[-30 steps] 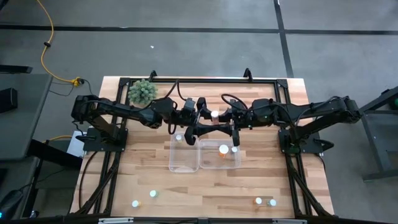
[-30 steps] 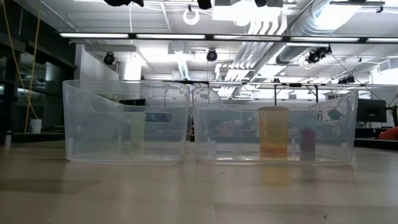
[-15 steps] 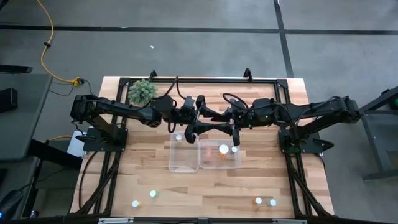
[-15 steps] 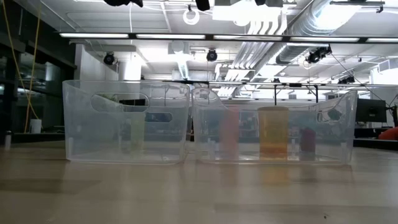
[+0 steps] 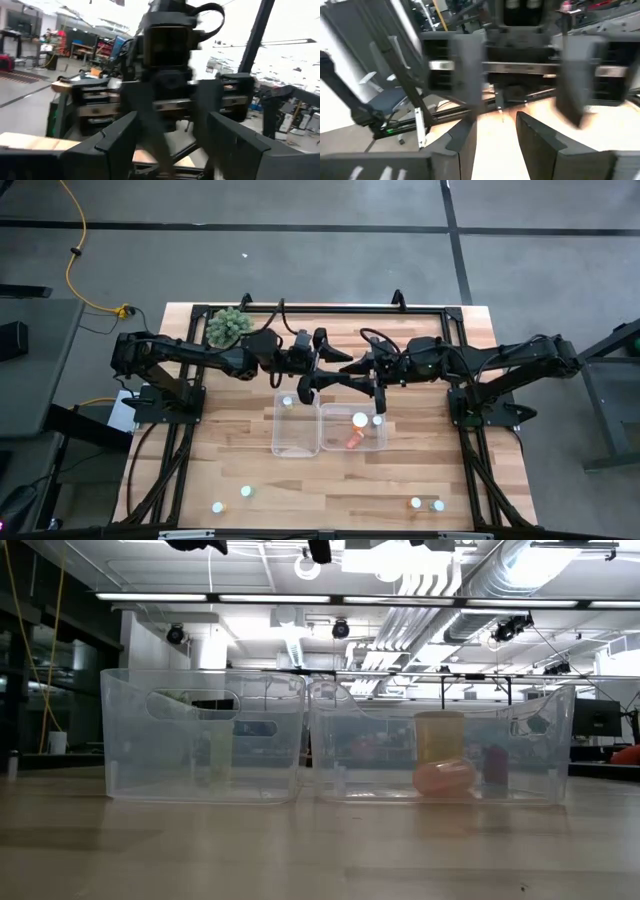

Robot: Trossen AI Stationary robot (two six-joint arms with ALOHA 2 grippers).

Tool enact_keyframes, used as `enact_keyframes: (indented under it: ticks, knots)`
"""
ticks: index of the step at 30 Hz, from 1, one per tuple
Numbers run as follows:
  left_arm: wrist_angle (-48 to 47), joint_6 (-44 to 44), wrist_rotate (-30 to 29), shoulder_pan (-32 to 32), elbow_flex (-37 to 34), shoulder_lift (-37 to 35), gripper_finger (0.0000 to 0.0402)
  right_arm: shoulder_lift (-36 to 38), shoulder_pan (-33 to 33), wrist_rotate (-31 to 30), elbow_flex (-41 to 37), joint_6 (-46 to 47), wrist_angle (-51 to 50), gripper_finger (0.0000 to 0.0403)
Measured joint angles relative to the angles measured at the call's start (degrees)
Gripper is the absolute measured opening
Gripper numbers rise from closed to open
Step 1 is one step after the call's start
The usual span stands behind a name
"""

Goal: Pick and place medicine bottles into bin by pill shape (circle, oval)
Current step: Put the red pill bottle into the left transparent bin

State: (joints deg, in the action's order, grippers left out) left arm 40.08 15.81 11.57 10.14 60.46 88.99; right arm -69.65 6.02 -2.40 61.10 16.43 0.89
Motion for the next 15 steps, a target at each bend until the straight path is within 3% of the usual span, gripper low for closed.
enact_keyframes:
  ticks: [7,15]
  knots:
    - [-7.86,-3.23,0.69,4.34,-0.01,-4.73,0.0225,1.17,0.02,5.54,0.11,0.06,-2.47,0.0129]
    - [-24.04,-8.93,0.8,9.36,0.01,-16.95,0.0225,2.97,0.74,8.96,0.31,-0.04,-3.93,0.0129]
